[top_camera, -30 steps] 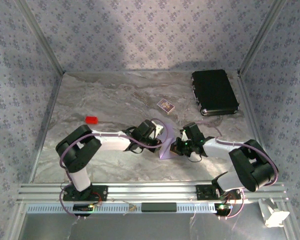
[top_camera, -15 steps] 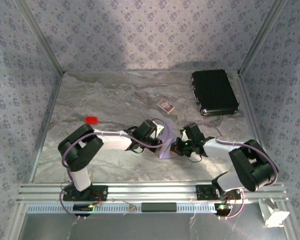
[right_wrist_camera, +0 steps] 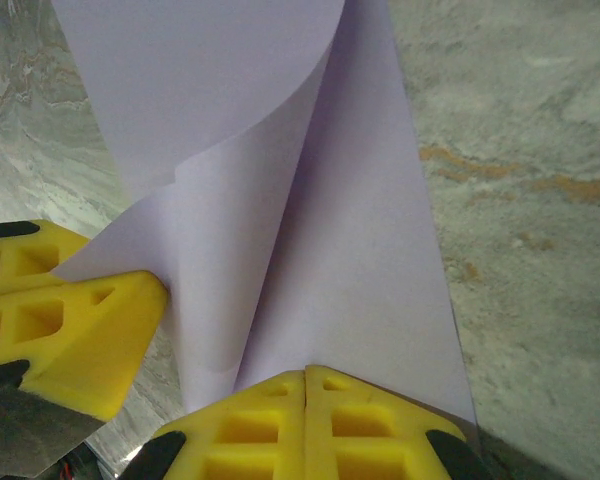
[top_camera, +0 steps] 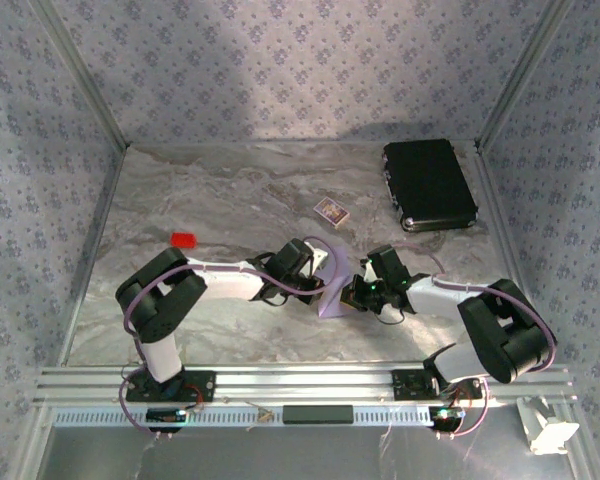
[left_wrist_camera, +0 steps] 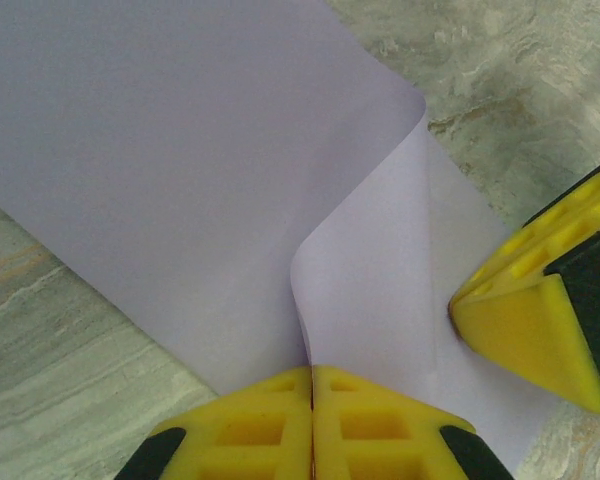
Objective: Fold a paper plane with a square sheet of paper (pick it up from the middle)
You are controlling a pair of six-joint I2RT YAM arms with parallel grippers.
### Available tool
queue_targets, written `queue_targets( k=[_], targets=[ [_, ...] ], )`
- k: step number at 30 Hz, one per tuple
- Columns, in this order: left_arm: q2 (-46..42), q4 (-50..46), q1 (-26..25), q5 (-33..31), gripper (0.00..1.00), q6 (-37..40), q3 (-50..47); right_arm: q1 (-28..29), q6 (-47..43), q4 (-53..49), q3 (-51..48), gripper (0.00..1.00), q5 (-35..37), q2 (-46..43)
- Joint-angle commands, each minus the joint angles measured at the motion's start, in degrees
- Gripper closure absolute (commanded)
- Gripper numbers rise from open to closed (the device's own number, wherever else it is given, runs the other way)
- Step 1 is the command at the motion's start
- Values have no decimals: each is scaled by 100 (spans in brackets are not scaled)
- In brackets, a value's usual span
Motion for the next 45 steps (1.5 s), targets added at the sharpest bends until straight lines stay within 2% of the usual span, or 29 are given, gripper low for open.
queue_targets(
  k=[1, 16, 24, 33, 45],
  targets=[
    [135, -31, 46, 157, 92, 125, 141, -31, -124, -224, -118, 100, 73, 39],
    [255, -184, 54, 95, 93, 91, 50, -56, -138, -184, -104, 98, 53, -71],
    [283, -145, 55, 161, 95, 20, 67, -183, 32, 217, -28, 98, -40, -545],
    [307, -143, 54, 178, 95, -7, 76, -20, 462, 1130, 373, 100, -352, 188],
    [327, -184, 53, 158, 96, -25, 76, 10, 522, 1370, 128, 100, -254, 682]
  ],
)
